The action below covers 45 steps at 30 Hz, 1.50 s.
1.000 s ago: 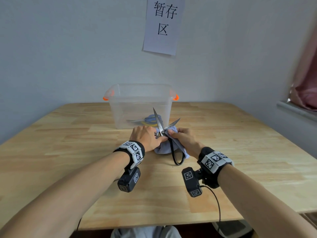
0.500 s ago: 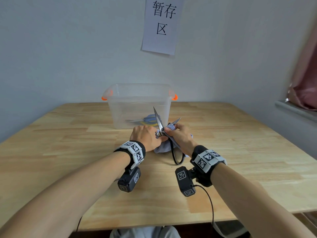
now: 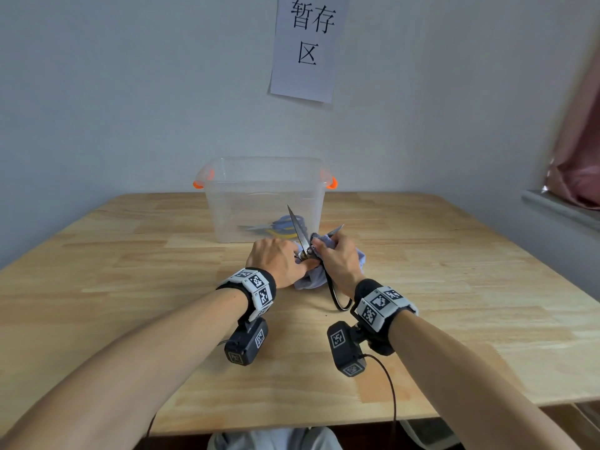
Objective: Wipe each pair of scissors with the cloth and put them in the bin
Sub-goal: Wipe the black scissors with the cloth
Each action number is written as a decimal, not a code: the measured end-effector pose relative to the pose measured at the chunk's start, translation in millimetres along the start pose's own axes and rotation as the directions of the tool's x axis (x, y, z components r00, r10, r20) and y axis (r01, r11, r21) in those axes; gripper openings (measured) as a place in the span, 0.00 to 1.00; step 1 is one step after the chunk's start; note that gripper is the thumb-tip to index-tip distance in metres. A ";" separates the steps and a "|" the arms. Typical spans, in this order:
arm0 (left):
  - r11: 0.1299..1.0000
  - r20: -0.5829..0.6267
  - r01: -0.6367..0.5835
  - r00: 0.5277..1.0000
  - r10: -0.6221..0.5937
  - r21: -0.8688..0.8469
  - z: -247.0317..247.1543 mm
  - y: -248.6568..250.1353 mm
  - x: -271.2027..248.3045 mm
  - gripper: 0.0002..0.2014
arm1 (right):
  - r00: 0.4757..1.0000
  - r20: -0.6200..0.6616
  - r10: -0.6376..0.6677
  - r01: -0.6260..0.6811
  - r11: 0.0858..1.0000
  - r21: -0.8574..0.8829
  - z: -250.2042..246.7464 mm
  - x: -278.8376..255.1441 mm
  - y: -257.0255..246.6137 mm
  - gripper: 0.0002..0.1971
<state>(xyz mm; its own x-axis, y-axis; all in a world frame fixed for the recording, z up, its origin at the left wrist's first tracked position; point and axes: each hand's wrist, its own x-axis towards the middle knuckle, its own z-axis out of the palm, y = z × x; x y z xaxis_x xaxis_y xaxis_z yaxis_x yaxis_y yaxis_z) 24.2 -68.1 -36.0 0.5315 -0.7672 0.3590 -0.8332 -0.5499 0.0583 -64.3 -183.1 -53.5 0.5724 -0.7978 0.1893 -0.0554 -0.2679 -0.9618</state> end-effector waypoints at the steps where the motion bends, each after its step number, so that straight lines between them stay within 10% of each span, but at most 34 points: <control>1: 1.000 -0.006 0.004 1.000 -0.004 -0.008 0.2 0.6 0.1 0.28 | 1.000 -0.010 -0.011 0.011 1.000 -0.004 0.1 1.2 0.1 0.12; 16: 0.999 -0.003 -0.001 1.000 0.001 -0.039 2.1 1.7 4.1 0.29 | 0.991 -0.131 0.019 -0.002 0.991 0.131 -4.3 7.6 6.9 0.11; 20: 0.999 0.010 0.013 1.000 -0.012 -0.040 7.8 -6.6 5.0 0.31 | 0.979 0.030 0.200 -0.197 0.904 0.379 -9.3 14.1 13.4 0.13; 26: 0.999 0.024 0.036 0.999 -0.035 -0.039 11.9 -10.6 4.5 0.29 | 0.934 0.336 0.121 -0.273 0.847 0.457 -25.2 9.0 9.7 0.08; 36: 0.999 0.038 0.018 0.999 -0.016 -0.043 7.6 -5.6 4.2 0.27 | 0.921 0.345 0.179 -0.289 0.910 0.299 -24.5 8.7 10.3 0.20; 39: 0.999 0.043 0.008 0.999 -0.006 -0.036 8.9 -7.5 4.4 0.27 | 0.874 0.462 0.151 -0.278 0.934 0.222 -30.3 1.7 3.9 0.05; 45: 0.999 0.040 -0.002 0.999 0.003 -0.042 5.6 -5.2 3.9 0.21 | 0.828 0.545 0.130 -0.288 0.933 0.215 -30.7 -0.3 -0.2 0.07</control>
<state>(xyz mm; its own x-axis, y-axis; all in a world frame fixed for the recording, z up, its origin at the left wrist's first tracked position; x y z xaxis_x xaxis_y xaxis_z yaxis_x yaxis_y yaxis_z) 31.4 -70.1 -40.1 0.5345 -0.7815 0.3220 -0.8396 -0.5345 0.0964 -89.6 -199.4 -47.3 0.9127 -0.4016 -0.0759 -0.0406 0.0957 -0.9946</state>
